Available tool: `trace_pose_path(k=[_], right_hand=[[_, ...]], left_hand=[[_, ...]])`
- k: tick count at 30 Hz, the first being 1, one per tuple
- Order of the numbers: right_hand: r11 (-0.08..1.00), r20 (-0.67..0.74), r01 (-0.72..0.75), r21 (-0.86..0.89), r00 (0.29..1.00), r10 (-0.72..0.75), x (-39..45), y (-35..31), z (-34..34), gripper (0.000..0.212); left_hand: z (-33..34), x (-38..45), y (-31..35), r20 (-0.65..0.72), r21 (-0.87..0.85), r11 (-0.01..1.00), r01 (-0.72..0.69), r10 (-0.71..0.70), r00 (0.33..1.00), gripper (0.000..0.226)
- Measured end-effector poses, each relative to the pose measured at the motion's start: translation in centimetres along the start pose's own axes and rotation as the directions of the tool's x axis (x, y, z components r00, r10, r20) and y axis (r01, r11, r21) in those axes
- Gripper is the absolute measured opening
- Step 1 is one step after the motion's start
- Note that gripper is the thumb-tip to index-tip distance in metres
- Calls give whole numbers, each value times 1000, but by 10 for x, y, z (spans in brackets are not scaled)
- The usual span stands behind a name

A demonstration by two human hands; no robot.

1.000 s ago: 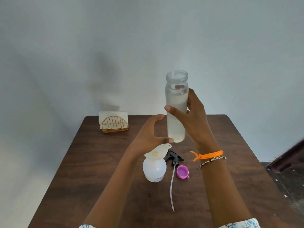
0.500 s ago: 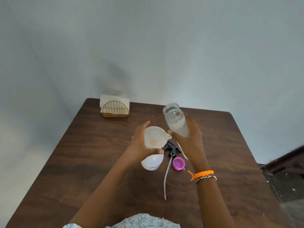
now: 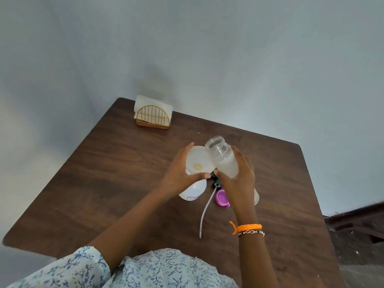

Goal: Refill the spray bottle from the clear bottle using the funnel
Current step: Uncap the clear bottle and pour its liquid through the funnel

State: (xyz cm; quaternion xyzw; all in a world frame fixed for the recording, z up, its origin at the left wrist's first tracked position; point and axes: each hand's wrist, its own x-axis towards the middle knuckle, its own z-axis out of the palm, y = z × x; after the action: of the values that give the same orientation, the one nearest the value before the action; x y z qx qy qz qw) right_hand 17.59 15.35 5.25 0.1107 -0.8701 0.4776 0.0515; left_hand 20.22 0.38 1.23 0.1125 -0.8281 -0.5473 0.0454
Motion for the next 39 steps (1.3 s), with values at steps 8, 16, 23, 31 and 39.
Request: trace_pose_path(k=[8, 16, 23, 31, 39], right_hand=[[997, -40, -14, -81, 999, 11, -3, 2, 3, 60], [985, -60, -13, -175, 998, 3, -7, 1, 6, 60], [965, -99, 28, -262, 994, -55, -6, 1, 6, 59], [955, -105, 19, -295, 993, -53, -8, 0, 5, 59], [946, -119, 5, -324, 992, -46, -6, 2, 4, 59]], left_hand=[[3, 1, -1, -38, 35, 999, -21, 23, 999, 94], [6, 1, -3, -7, 22, 1000, -8, 8, 1000, 91], [7, -3, -1, 19, -14, 999, -34, 34, 999, 90], [8, -2, 0, 25, 20, 999, -36, 36, 999, 90], [8, -2, -1, 15, 20, 999, -28, 28, 1000, 92]])
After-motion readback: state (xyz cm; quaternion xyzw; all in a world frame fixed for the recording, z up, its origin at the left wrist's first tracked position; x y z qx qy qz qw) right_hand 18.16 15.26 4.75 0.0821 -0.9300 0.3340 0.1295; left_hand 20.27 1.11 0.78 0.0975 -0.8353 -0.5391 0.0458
